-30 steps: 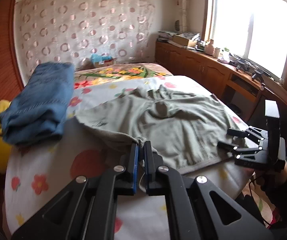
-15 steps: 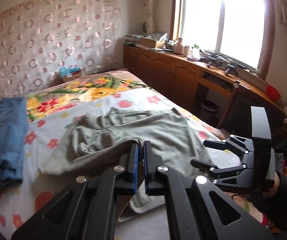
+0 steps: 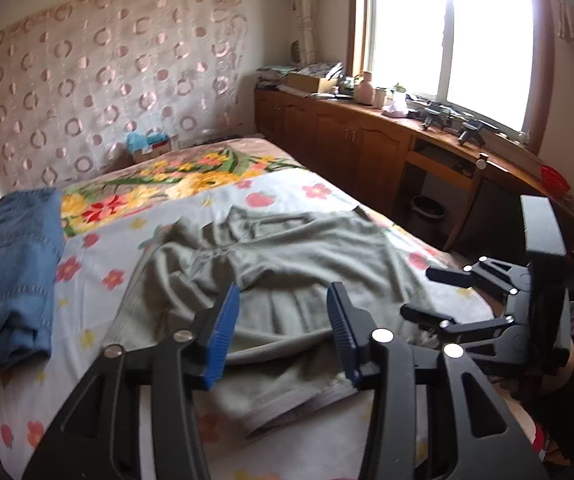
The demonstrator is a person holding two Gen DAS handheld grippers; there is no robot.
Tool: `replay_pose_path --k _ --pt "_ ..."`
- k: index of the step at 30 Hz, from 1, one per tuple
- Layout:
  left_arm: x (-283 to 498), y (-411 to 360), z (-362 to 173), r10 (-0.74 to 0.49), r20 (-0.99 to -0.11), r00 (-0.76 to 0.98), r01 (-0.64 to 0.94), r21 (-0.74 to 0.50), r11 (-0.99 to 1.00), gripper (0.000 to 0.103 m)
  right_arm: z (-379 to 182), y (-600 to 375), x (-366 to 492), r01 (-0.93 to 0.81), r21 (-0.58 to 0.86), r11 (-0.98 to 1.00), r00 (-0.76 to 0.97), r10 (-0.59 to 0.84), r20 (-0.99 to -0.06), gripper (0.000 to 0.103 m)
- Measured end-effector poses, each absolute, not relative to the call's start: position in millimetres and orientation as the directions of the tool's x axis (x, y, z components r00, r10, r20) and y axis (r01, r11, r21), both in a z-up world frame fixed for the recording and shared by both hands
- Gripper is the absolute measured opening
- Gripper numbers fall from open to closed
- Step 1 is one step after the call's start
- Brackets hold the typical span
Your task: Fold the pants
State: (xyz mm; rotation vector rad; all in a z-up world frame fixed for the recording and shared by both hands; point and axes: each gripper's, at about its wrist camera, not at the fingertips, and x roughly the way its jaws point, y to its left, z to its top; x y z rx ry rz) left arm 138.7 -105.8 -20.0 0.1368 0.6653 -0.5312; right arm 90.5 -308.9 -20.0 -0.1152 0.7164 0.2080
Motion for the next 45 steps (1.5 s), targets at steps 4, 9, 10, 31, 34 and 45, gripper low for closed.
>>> replay_pose_path --k 4,9,10,31,34,45 --pt "137 -88 -29 -0.404 -0.636 0.658 0.482 -0.057 0.874 0.054 -19 -297 89 -0.249 -0.028 0.968 0.731 0.169 -0.661 0.061" --pt "131 -65 -48 -0.365 -0.655 0.662 0.443 -0.051 0.895 0.054 -13 -282 88 -0.28 -0.007 0.96 0.734 0.21 -0.646 0.061" --pt "131 -62 -52 -0.356 -0.661 0.661 0.435 -0.05 0.899 0.054 -12 -280 87 -0.285 0.002 0.958 0.732 0.219 -0.645 0.061" --pt "132 -36 -108 -0.321 -0.732 0.601 0.356 -0.114 0.927 0.054 -31 -231 121 -0.411 0.141 0.901 0.593 0.382 -0.709 0.01" --pt "130 -36 -101 -0.327 -0.716 0.617 0.356 -0.117 0.927 0.054 -18 -235 117 -0.411 0.131 0.902 0.633 0.386 -0.671 0.007" --pt "132 -53 -75 -0.366 -0.669 0.648 0.384 -0.128 0.914 0.054 34 -273 94 -0.351 0.056 0.935 0.76 0.319 -0.566 0.006"
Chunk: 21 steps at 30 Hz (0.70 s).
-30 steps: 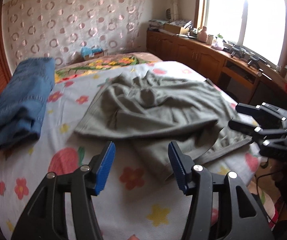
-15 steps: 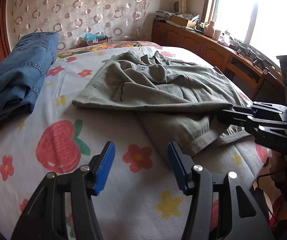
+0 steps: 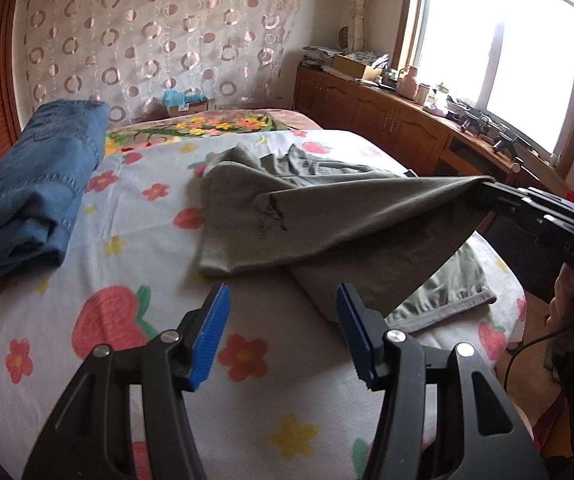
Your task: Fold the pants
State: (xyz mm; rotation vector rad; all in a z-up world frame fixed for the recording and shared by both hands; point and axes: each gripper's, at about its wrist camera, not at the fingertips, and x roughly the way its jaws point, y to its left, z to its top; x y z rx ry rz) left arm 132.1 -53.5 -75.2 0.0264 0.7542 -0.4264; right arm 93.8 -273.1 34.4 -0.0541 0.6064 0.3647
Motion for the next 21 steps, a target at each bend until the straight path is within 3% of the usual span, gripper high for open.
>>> replay_pose_path --k 12,21 --pt "128 -78 -70 -0.389 -0.661 0.641 0.42 -0.121 0.9 0.054 38 -320 68 -0.277 0.037 0.96 0.788 0.249 -0.562 0.006" --pt "130 -89 -77 -0.386 -0.672 0.632 0.428 -0.113 0.897 0.054 7 -329 60 -0.258 0.033 0.966 0.743 0.22 -0.632 0.006"
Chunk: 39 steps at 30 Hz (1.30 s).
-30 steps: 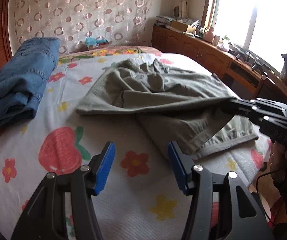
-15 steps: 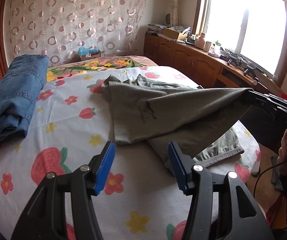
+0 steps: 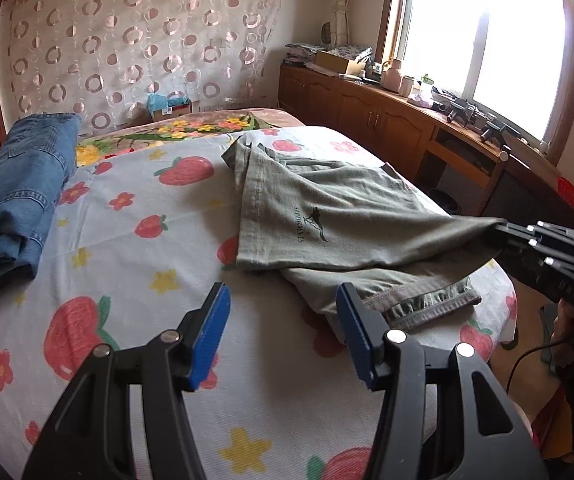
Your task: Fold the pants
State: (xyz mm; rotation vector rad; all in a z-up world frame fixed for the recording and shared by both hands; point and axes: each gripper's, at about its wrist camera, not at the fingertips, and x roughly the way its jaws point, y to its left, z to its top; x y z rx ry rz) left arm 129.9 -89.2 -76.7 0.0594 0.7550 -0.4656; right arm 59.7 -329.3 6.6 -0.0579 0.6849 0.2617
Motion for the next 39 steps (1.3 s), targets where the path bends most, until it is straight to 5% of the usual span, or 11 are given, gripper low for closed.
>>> replay_pose_path --k 13,21,39 --pt "133 -97 -87 -0.382 -0.689 0.616 0.435 -0.108 0.894 0.054 -27 -338 57 -0.235 0.059 0.97 0.681 0.208 -0.702 0.007" --pt "130 -96 -87 -0.384 -0.683 0.622 0.433 -0.11 0.895 0.054 -16 -342 50 -0.231 0.061 0.971 0.7 0.21 -0.682 0.029" --pt "130 -57 -65 -0.343 -0.638 0.69 0.372 -0.093 0.923 0.054 9 -293 81 -0.323 0.053 0.945 0.708 0.279 -0.648 0.03"
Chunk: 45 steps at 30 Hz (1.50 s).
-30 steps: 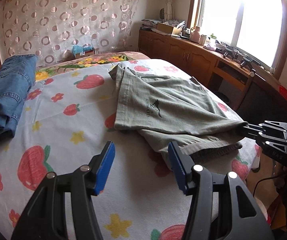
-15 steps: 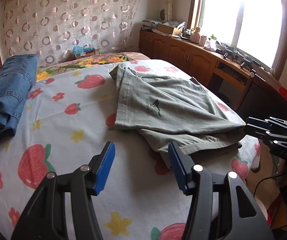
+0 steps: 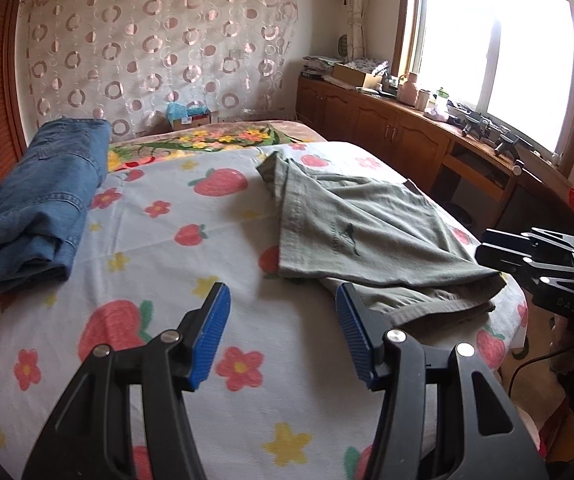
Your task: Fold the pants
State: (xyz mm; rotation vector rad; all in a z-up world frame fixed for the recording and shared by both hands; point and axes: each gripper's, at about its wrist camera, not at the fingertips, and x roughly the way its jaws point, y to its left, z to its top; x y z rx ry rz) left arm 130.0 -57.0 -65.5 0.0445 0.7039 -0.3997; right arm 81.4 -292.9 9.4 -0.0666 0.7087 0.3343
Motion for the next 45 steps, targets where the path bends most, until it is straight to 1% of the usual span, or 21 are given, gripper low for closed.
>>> replay_pose_path --k 8,16,28,31,35,36,37,38,39,40,45 --pt "138 -33 -63 -0.327 -0.635 0.7 0.358 -0.084 0.93 0.054 4 -253 117 -0.393 0.064 0.917 0.662 0.33 -0.673 0.03" --pt "156 -15 -62 -0.332 -0.636 0.697 0.359 -0.092 0.929 0.054 -8 -207 155 -0.477 0.055 0.877 0.585 0.363 -0.725 0.03" --pt "174 3 -70 -0.332 -0.645 0.688 0.35 -0.105 0.931 0.054 -31 -161 179 -0.582 0.028 0.813 0.477 0.369 -0.797 0.03" --pt "177 6 -74 -0.328 -0.651 0.684 0.341 -0.112 0.934 0.054 -40 -157 187 -0.58 0.016 0.814 0.454 0.34 -0.823 0.03" --pt "180 7 -79 -0.322 -0.662 0.677 0.335 -0.112 0.936 0.054 -46 -155 191 -0.586 0.009 0.81 0.446 0.332 -0.831 0.03" --pt "180 6 -80 -0.32 -0.664 0.676 0.334 -0.111 0.936 0.054 -46 -154 192 -0.588 0.006 0.809 0.448 0.331 -0.831 0.027" --pt "181 6 -81 -0.32 -0.667 0.673 0.335 -0.111 0.936 0.054 -46 -155 192 -0.588 0.0 0.809 0.452 0.328 -0.829 0.012" --pt "181 5 -82 -0.32 -0.668 0.672 0.336 -0.11 0.935 0.054 -45 -155 193 -0.589 0.0 0.808 0.452 0.33 -0.829 0.008" --pt "180 3 -82 -0.32 -0.67 0.67 0.338 -0.109 0.935 0.054 -43 -158 193 -0.585 0.005 0.811 0.461 0.338 -0.82 0.007" --pt "180 2 -83 -0.321 -0.671 0.668 0.34 -0.108 0.934 0.054 -40 -160 193 -0.58 0.009 0.814 0.469 0.343 -0.814 0.003" --pt "183 -8 -85 -0.323 -0.681 0.657 0.351 -0.103 0.931 0.054 -20 -178 195 -0.55 0.02 0.835 0.523 0.363 -0.771 0.002"
